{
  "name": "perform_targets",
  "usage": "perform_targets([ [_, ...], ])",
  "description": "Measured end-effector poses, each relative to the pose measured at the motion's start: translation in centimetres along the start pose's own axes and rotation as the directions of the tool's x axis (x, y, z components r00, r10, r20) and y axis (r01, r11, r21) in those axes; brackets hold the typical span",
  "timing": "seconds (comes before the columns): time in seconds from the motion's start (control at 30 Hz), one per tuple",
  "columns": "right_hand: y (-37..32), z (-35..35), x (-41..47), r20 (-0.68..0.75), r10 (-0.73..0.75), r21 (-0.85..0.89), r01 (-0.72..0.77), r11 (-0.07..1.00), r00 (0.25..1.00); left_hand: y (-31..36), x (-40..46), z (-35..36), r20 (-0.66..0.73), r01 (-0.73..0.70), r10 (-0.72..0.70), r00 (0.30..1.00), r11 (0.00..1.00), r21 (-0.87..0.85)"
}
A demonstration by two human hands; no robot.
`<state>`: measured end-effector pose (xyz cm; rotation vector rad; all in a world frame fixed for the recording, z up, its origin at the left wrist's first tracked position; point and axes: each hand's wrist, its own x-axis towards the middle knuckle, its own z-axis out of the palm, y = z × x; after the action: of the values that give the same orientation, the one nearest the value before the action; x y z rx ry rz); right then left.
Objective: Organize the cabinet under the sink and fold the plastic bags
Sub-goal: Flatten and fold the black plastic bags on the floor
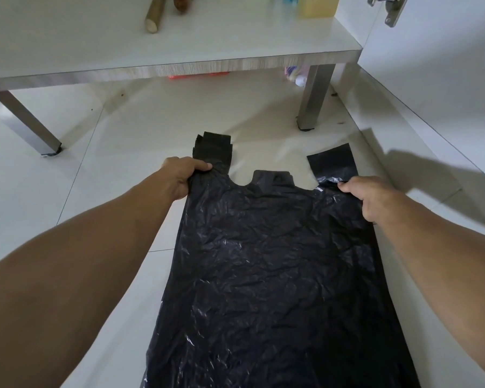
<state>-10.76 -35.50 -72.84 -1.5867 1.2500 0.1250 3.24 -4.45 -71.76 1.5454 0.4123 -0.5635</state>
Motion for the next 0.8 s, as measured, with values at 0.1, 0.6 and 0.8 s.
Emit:
perform_targets([
  [0.1, 0.0, -0.3, -0.4, 0.041, -0.003, 0.053, 0.001, 0.999, 0.999, 0.2, -0.6, 0.1, 0.004, -0.005, 0.005, 1.0, 1.0, 0.001],
  [0.6, 3.6, -3.8, -4.9, 0.085, -0.459, 0.238, 0.43, 0.871, 0.884, -0.4, -6.5, -2.6, 0.217, -0.366, 0.325, 0.921, 0.911, 0.191],
  [0.8, 7.9, -5.0, -6.2, 0.188, -0.601, -0.057, 0.62, 0.783, 0.777, -5.1, -9.4, -5.4, 0.228, -0.43, 0.365, 0.903, 0.772, 0.468],
])
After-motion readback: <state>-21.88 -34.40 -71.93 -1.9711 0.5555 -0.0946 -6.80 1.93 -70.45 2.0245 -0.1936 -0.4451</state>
